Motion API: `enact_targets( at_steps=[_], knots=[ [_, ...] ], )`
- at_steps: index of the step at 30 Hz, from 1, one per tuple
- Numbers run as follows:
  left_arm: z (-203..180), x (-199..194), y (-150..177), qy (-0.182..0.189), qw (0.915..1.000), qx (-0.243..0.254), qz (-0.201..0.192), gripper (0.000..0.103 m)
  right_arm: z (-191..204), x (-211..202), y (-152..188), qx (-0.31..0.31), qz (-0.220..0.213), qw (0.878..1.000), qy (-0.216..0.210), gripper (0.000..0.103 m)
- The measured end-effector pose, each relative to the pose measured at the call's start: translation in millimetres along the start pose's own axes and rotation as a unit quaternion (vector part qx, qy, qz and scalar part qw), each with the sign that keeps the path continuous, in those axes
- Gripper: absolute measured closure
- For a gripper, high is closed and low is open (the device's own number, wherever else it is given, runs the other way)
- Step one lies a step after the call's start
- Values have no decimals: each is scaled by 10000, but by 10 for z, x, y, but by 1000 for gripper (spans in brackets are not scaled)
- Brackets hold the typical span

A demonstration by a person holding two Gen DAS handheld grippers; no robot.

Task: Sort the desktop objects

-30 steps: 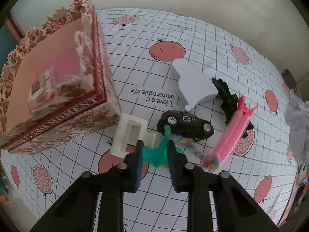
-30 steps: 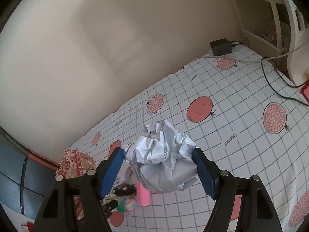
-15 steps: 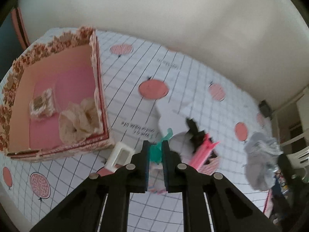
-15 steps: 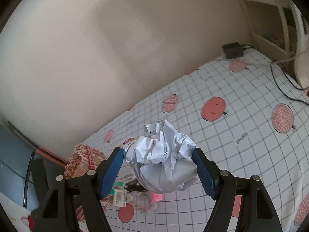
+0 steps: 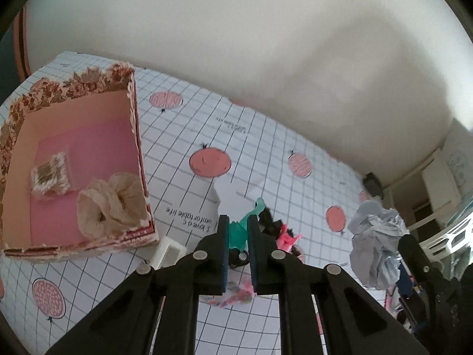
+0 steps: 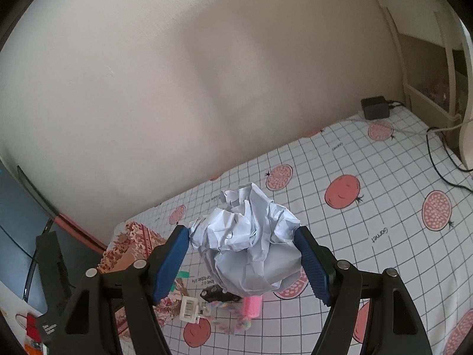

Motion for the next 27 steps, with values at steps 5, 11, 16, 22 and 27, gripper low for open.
enact_targets(
  at_steps=[5, 11, 16, 22, 27],
  knots=[
    [131, -202, -103, 238, 9990, -71, -362, 91, 233, -14, -11, -234, -191, 9995, -130, 27],
    [444, -482, -233, 366, 9957, -325, -788, 91, 599, 66, 87, -549, -160, 9976, -378, 27],
    [774, -643, -314, 324, 9923, -636, -1016, 91, 929, 175, 229, -772, -49, 9955, -556, 27],
    [1199, -741, -351, 173, 9881, -976, -1175, 91, 1302, 304, 428, -1049, 83, 9917, -744, 27],
    [1515, -734, -342, 92, 9854, -1226, -1176, 91, 1514, 421, 563, -1225, 221, 9886, -846, 27]
  ],
)
Point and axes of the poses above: each gripper's, at about its wrist camera, not at the fingertips, and x roughly the way its jaws point, z to its left, y to its underside, the point moved 4 cm from there along x, roughly the way its jaws point, and after that the axes turned 6 degrees about -y, right-handed, at the moved point
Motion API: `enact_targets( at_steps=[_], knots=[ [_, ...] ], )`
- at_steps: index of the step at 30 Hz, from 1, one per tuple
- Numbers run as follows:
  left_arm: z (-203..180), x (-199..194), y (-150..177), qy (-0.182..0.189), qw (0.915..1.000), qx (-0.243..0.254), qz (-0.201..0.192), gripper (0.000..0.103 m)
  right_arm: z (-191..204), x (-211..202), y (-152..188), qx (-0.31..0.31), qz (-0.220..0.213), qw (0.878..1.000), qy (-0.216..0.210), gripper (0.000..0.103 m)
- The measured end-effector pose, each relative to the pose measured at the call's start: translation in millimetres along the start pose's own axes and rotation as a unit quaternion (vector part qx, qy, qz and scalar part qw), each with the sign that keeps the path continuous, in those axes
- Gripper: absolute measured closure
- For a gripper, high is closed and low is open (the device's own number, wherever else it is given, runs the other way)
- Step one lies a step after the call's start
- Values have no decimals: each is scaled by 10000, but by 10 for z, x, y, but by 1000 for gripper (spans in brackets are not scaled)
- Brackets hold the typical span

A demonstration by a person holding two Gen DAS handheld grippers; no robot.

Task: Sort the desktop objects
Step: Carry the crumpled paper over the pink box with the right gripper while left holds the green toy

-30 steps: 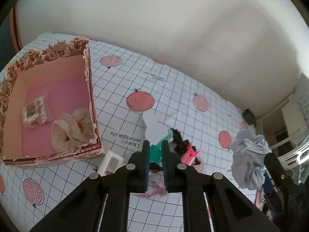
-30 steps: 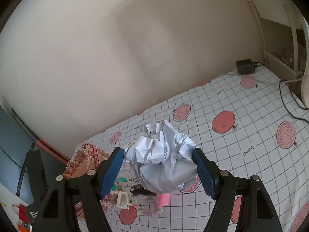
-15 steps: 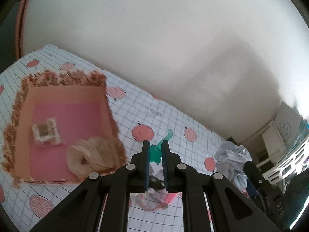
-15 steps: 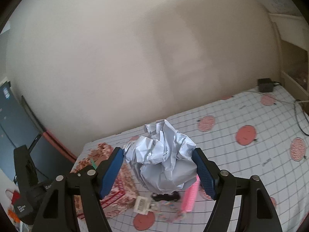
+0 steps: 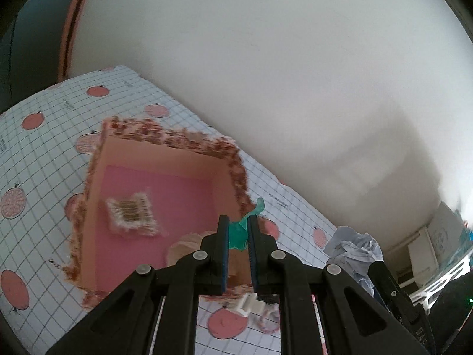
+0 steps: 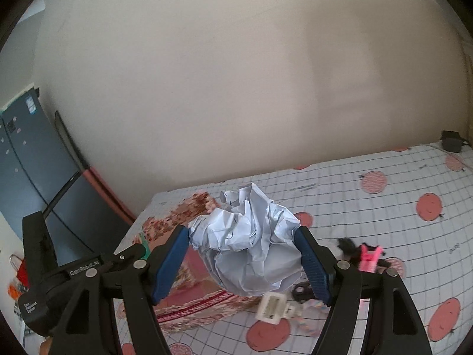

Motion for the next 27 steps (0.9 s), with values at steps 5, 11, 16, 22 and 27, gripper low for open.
enact_targets(
  at_steps=[5, 11, 16, 22, 27],
  knots=[
    [243, 22, -49, -80, 9998, -200, 7, 91, 144, 180, 81, -104, 150, 9998, -83, 27],
    [466, 37, -79, -156, 9992, -378, 12, 91, 302, 356, 176, -285, 323, 9990, -153, 27],
    [608, 49, -107, -188, 9986, -500, 4, 91, 410, 479, 239, -402, 430, 9981, -197, 27],
    [747, 42, -131, -224, 9978, -627, -8, 91, 505, 618, 304, -517, 526, 9970, -250, 27],
    [818, 32, -141, -257, 9972, -698, -30, 91, 632, 637, 372, -601, 589, 9961, -278, 27]
  ],
)
Point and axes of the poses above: each gripper's, at about its wrist camera, not at the fingertips, and x roughly the way its jaws point, z to its left, y to its underside, the point moved 4 cm from there along x, roughly the way its jaws point, and after that the axes turned 6 degrees about -y, right-handed, at the moved point
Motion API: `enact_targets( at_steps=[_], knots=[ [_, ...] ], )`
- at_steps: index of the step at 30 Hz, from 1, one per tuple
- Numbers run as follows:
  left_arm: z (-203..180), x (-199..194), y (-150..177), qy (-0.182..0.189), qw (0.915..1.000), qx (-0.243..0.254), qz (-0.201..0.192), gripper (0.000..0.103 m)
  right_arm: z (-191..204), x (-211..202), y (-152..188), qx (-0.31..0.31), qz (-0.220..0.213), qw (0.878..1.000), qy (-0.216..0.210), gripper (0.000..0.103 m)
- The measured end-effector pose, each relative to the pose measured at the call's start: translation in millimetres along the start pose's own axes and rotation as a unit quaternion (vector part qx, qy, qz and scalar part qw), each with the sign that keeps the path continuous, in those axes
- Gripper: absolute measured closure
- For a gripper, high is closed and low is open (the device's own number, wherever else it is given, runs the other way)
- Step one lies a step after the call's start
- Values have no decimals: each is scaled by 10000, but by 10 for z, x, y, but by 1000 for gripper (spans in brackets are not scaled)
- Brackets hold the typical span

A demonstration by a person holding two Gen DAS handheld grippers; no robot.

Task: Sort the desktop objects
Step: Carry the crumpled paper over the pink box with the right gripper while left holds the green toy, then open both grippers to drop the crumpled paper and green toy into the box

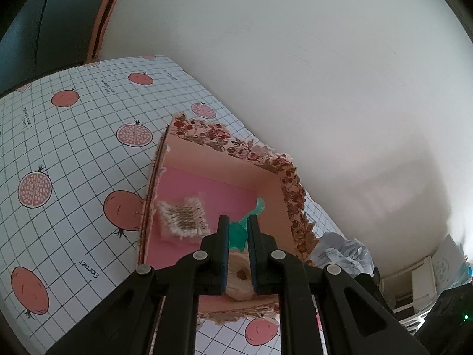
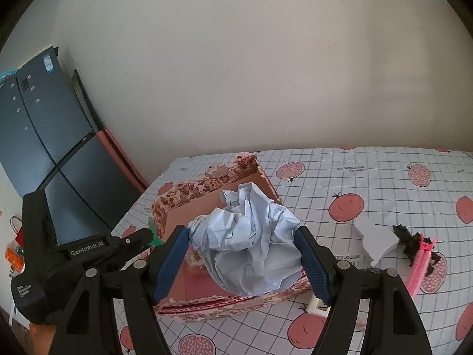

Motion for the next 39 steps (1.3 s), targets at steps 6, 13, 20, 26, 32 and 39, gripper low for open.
enact_targets(
  at_steps=[6, 13, 20, 26, 32, 39],
  knots=[
    [44, 31, -2, -48, 10000, -10, 39, 91, 25, 63, 43, -22, 85, 10000, 1, 27],
    [87, 184, 78, -235, 9993, 0, 303, 91, -30, 196, 119, 56, 244, 9997, 22, 27],
    [95, 297, 147, -370, 9979, 36, 524, 91, -85, 255, 145, 138, 314, 9994, 39, 22],
    [78, 320, 172, -420, 9973, 72, 591, 91, -70, 283, 157, 62, 425, 9991, 62, 19],
    [77, 325, 181, -492, 9968, 79, 620, 78, -60, 295, 162, -65, 473, 9987, 155, 16],
    [65, 331, 185, -525, 9966, 104, 633, 68, -51, 295, 158, -105, 491, 9986, 189, 10]
  ],
)
Point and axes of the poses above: each gripper's, at about its wrist camera, not at the fingertips, and x roughly the way its jaws point, z to its left, y to its underside, the point moved 4 cm from there along x, roughly the way its jaws point, and after that the axes turned 6 degrees about -y, right-handed, at the moved point
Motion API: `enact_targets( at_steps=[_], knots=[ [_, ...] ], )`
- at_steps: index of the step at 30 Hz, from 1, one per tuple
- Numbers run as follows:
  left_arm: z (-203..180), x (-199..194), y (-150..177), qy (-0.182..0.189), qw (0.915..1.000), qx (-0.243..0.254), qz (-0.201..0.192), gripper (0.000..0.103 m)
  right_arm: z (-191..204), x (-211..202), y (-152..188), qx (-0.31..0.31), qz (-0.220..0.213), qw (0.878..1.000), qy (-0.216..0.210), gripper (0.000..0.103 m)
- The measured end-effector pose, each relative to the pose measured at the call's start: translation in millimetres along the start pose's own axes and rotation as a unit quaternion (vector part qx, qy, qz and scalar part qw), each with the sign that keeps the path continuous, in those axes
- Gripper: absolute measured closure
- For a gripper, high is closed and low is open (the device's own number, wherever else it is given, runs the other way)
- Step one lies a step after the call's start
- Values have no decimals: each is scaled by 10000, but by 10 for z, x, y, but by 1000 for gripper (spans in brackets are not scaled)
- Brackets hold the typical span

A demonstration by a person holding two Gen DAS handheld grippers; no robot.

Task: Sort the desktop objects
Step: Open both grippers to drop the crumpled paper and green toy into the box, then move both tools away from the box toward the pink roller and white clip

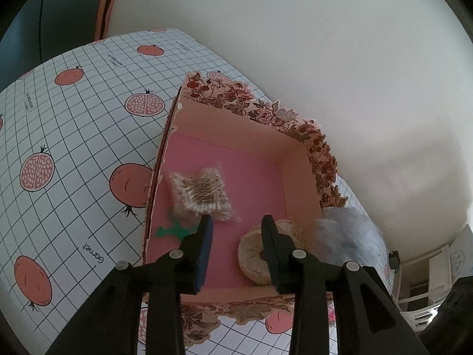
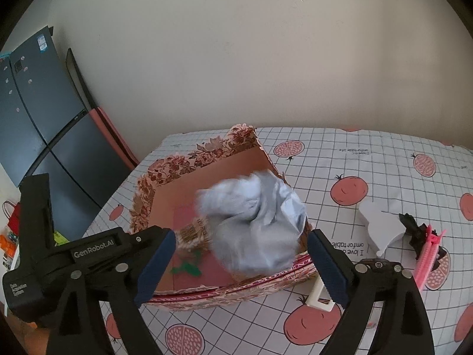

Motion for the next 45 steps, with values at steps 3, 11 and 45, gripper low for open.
enact_targets(
  at_steps=[3, 11, 45],
  knots=[
    [-2, 0, 1, -8, 10000, 13, 8, 67, -6, -5, -5, 11, 5, 10000, -2, 10],
    [-9, -6, 7, -87, 9999, 57, 19, 61, -21, -11, -14, 14, 14, 10000, 15, 10],
    [-423, -159, 101, -319, 9978, 535, -235, 22, -360, -461, -176, 275, -390, 9987, 169, 5]
  ],
)
Point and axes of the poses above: each gripper's, at about its wrist camera, not at the fingertips, and x roughly the way its jaws point, z to its left, y to its underside, the point moved 4 cm from there along x, roughly the way its jaws point, and after that the axes turned 6 degrees about -y, right-handed, at the moved point
